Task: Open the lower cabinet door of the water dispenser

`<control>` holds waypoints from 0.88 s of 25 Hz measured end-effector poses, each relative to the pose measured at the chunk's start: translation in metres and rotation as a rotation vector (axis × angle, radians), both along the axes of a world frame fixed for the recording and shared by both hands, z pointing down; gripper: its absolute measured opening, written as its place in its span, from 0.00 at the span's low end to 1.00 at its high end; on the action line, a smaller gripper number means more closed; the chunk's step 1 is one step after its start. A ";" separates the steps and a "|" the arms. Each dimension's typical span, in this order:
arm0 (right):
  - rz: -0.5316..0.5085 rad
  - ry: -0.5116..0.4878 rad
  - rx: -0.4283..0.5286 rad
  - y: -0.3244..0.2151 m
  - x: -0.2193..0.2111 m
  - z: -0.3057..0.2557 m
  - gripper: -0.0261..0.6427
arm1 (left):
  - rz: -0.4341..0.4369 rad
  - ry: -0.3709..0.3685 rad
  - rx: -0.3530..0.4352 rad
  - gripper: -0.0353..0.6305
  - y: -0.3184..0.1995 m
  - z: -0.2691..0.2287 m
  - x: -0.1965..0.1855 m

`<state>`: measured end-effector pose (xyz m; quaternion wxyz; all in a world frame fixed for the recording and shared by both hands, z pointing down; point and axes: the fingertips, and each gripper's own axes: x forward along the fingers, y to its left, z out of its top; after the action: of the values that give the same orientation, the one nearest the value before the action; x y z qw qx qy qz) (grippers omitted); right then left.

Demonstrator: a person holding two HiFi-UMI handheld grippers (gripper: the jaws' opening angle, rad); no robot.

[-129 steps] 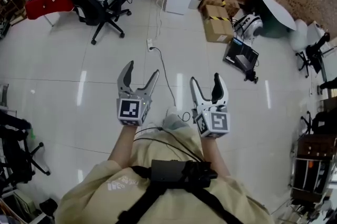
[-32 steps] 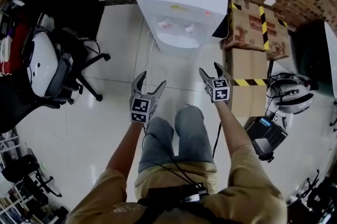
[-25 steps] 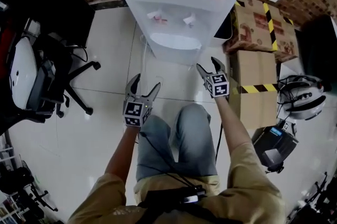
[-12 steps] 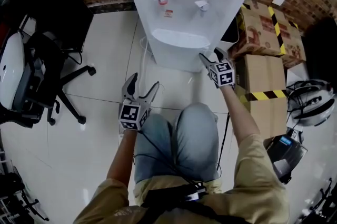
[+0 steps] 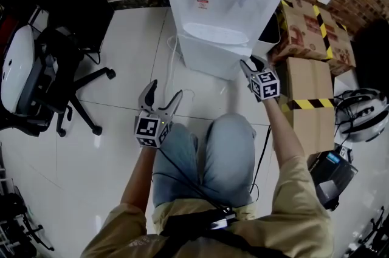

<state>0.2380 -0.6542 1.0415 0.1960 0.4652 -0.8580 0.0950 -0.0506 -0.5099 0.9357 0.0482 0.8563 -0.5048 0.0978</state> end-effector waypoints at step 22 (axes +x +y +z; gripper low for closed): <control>-0.715 -0.179 0.029 0.194 -0.213 -0.006 0.18 | -0.127 0.003 0.017 0.58 0.046 0.016 -0.095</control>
<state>0.0246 -0.4605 1.0352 0.1343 0.1284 -0.9814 0.0485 -0.1456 -0.4641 0.9516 0.0479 0.8230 -0.5589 0.0892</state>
